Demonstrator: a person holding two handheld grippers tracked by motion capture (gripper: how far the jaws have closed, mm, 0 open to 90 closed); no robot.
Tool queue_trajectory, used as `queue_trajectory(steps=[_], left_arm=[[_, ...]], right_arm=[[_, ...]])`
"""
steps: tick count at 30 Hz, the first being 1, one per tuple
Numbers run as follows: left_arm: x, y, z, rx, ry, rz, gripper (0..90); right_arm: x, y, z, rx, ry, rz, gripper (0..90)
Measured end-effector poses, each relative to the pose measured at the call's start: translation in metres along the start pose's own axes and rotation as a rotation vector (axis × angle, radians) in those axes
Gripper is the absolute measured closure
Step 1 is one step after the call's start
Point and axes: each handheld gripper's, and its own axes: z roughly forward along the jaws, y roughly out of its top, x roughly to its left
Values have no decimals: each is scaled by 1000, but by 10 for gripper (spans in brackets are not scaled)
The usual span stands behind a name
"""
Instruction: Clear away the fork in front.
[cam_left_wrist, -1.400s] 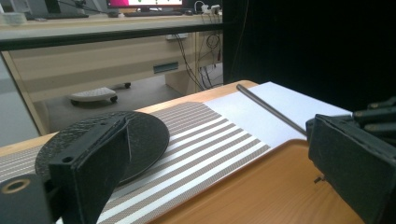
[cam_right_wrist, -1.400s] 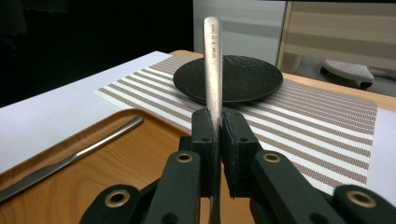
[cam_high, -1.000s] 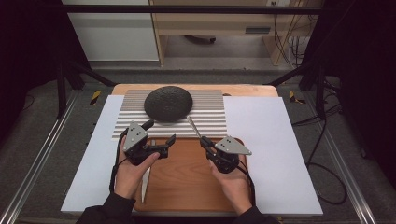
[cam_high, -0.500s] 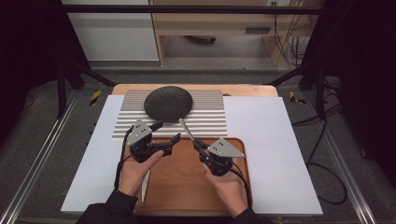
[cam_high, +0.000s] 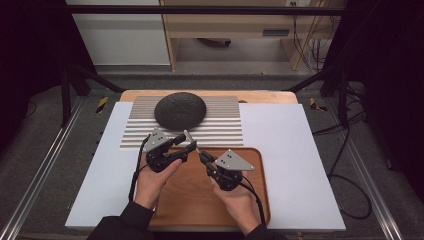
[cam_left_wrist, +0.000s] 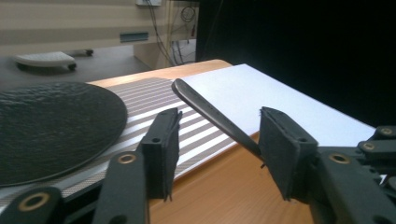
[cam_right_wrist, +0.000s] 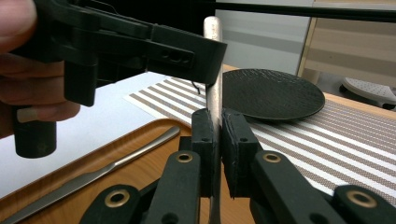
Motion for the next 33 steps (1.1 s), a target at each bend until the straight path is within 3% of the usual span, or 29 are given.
queue_trajectory(steps=[5,8,10,13,14,15,16,20,33], left_arm=[[1,-3,3,-1,-41,-36,589],[2,-4,3,-31,-84,-114,673],[1,-4,3,-48,-98,-137,731],[-2,-2,3,-70,-161,-181,833],[-5,-1,3,-75,-165,-181,869],[-10,1,2,-71,-135,-134,856],[-13,2,1,-63,-122,-95,871],[-18,6,-3,-57,-73,-23,871],[-14,12,-17,-70,-65,11,871]], right_arm=[[1,0,2,2,8,6,840],[3,0,2,5,11,5,840],[3,0,2,1,11,3,840],[3,-1,2,3,14,7,840],[2,-1,2,5,18,12,858],[1,-1,3,6,32,14,900],[0,-1,4,7,35,25,900],[-5,-1,2,12,38,29,847],[-13,-3,-1,40,35,42,853]])
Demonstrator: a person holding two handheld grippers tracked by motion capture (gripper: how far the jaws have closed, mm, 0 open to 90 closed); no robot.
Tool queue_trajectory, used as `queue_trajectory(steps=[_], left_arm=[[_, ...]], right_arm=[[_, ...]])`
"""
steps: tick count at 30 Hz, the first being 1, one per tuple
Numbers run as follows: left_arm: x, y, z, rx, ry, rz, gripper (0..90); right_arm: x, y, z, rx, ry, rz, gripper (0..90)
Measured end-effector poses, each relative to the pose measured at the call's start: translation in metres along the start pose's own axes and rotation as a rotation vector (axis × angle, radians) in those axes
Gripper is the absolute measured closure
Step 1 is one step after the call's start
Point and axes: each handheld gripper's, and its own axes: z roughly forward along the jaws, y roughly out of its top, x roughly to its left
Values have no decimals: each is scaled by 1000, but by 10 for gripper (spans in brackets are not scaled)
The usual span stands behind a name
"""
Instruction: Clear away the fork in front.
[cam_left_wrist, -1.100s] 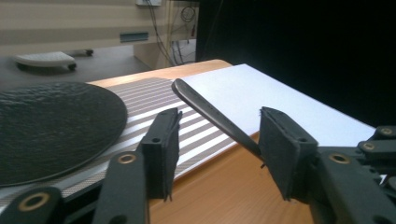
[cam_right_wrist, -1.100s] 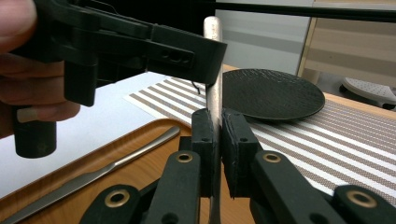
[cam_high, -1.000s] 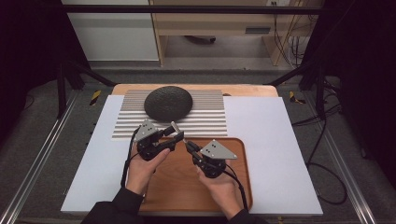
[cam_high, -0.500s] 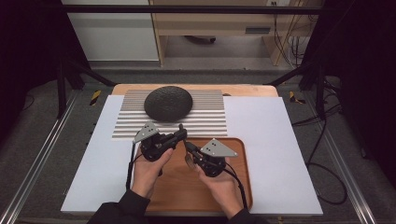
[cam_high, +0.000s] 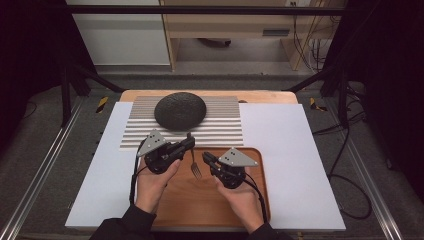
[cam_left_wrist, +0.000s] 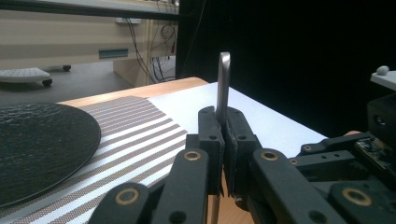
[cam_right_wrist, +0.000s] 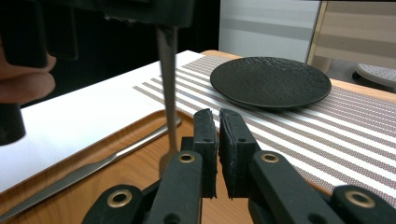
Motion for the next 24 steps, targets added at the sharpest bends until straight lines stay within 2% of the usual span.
queue_trajectory(steps=[2,5,6,12,20,24], left_arm=[[1,1,-2,-5,1,-2,871],[5,1,-7,-27,-27,-57,871],[6,2,-8,-30,-27,-63,871],[11,2,-15,-34,-11,-55,871],[15,-1,-21,-28,-11,-64,871],[15,-1,-23,-21,-7,-51,871]], right_arm=[[-1,0,0,4,-4,0,852],[-3,-1,0,10,-4,-1,851],[-4,-2,-1,13,-6,-2,850],[-8,-5,-3,19,-13,6,847],[-13,-8,-6,28,-20,3,832],[-15,-9,-7,34,-27,3,806]])
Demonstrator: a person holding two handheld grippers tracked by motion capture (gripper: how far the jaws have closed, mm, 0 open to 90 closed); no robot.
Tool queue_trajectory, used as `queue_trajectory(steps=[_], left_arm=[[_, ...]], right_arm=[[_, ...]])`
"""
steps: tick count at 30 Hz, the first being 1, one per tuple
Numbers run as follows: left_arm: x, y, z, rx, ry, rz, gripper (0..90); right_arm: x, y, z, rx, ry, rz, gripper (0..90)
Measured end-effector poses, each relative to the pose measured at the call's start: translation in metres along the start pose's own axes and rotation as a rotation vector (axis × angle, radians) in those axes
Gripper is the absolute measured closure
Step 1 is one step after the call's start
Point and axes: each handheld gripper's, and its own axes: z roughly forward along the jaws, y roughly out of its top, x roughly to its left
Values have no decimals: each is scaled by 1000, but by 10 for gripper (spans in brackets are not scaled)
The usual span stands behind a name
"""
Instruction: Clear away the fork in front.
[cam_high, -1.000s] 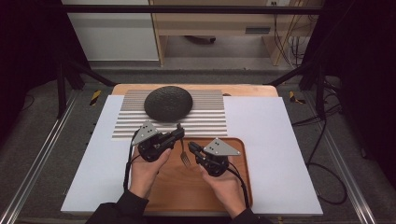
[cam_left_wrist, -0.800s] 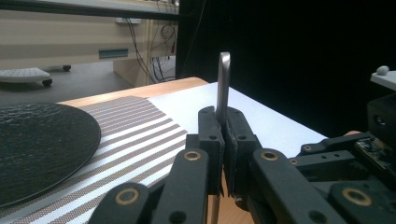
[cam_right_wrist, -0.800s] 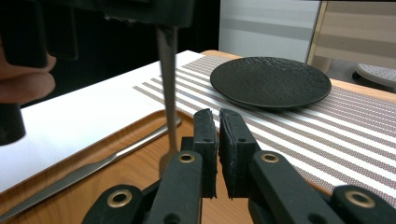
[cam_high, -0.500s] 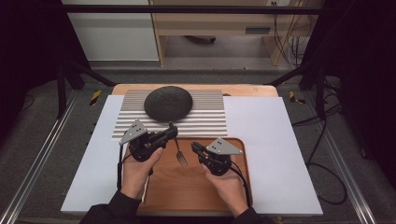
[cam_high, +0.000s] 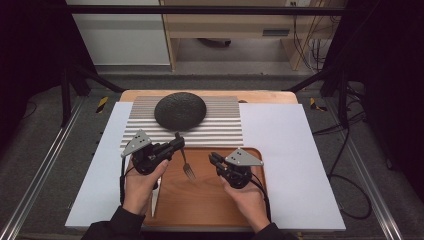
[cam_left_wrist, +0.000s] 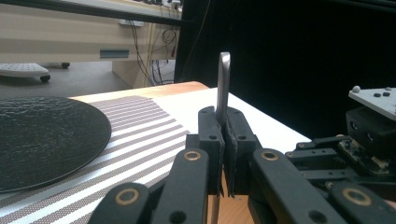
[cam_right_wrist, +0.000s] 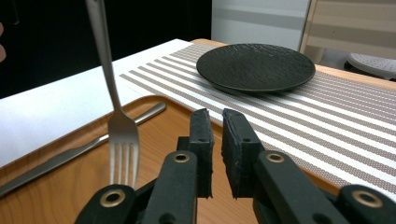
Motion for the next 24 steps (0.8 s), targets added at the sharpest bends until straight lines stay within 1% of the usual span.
queue_trajectory(steps=[5,9,11,13,15,17,20,22,24], left_arm=[[-1,0,-4,-4,0,6,871],[-1,-2,-8,2,0,13,871],[-1,-2,-10,7,5,17,871],[-1,-3,-12,8,2,12,871],[-1,-4,-15,12,3,17,871],[0,-4,-18,12,5,24,871],[1,-4,-22,21,3,38,871],[3,-4,-24,25,1,40,871],[4,-5,-27,22,3,39,871]], right_arm=[[-5,-1,-3,1,-30,-1,719],[-11,-1,-6,3,-49,6,614],[-14,-1,-8,13,-64,9,542],[-18,-2,-9,28,-62,25,492],[-23,-3,-10,39,-70,20,433],[-26,-3,-11,37,-75,22,361],[-30,-4,-15,29,-96,19,272],[-34,-4,-17,27,-97,36,230],[-39,-7,-21,19,-111,44,190]])
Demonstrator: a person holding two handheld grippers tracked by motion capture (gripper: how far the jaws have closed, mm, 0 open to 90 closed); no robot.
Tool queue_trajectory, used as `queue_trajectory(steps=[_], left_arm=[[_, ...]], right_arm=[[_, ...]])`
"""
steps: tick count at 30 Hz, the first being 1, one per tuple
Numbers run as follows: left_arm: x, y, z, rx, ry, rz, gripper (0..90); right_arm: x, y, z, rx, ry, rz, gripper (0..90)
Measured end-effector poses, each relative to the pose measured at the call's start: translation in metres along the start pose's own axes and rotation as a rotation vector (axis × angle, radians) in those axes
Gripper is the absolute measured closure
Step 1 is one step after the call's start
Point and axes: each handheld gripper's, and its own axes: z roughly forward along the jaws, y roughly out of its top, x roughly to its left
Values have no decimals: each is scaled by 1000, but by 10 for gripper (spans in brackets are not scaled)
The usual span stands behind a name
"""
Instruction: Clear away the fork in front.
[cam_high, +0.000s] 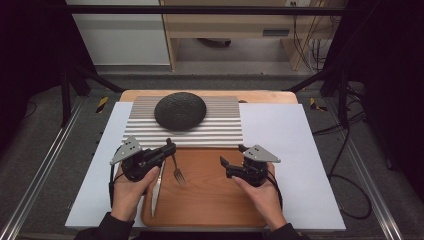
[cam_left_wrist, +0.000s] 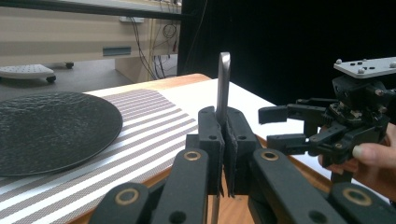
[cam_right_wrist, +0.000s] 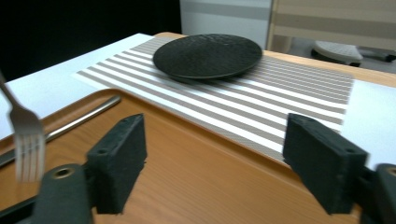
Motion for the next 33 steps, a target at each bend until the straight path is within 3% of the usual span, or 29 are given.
queue_trajectory(steps=[5,7,17,33], left_arm=[[2,-1,-6,-2,-3,2,870],[3,-2,-9,-2,0,6,870],[3,-7,-22,7,5,30,870],[3,-17,-36,1,-8,16,870]], right_arm=[[-10,-6,-6,20,-28,-19,118],[-13,-8,-9,27,-38,-55,102],[-35,-17,-30,27,-71,-24,97],[-68,-37,-70,18,-125,-12,80]])
